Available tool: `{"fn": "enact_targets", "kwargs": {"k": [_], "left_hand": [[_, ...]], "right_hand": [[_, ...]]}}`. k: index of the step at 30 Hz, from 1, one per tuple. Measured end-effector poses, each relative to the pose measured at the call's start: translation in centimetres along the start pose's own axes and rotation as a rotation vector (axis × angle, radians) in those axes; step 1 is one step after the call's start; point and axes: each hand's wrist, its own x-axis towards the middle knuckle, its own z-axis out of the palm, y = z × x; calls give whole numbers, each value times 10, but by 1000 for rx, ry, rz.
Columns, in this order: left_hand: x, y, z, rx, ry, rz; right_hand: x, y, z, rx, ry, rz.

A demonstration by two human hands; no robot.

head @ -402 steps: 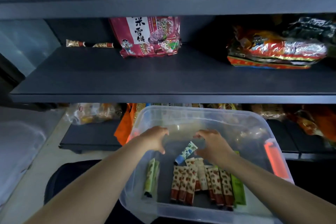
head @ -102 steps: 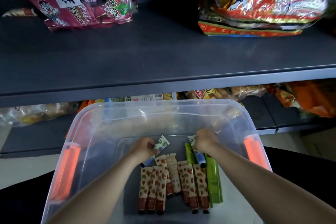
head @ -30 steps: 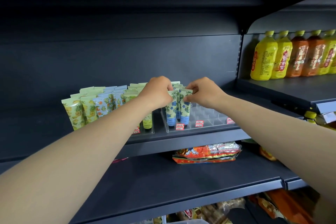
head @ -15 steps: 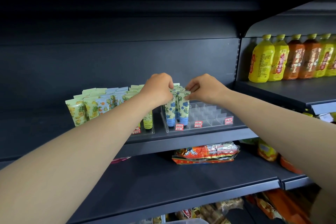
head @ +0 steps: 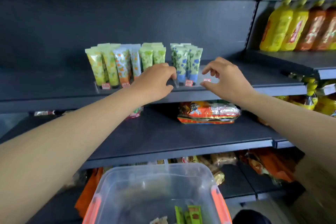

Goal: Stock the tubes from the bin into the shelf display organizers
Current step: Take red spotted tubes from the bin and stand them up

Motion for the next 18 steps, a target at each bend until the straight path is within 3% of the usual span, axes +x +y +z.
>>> {"fn": "enact_targets", "kwargs": {"k": [6,12,16,18], "left_hand": [[-78,-13,74,-114,-225,-12],[-153,-46,184,-160,-521,-205],[-206,-63,248,-272,-698,-331],[-227,-66,277,-320,-793,-389]], "right_hand": [[-89,-25,80,184,-41,-19],[-183,-30,178,247,-322,92],[-232,-27,236,154,-688,203],[-255,-23,259,105,-995,276]]}}
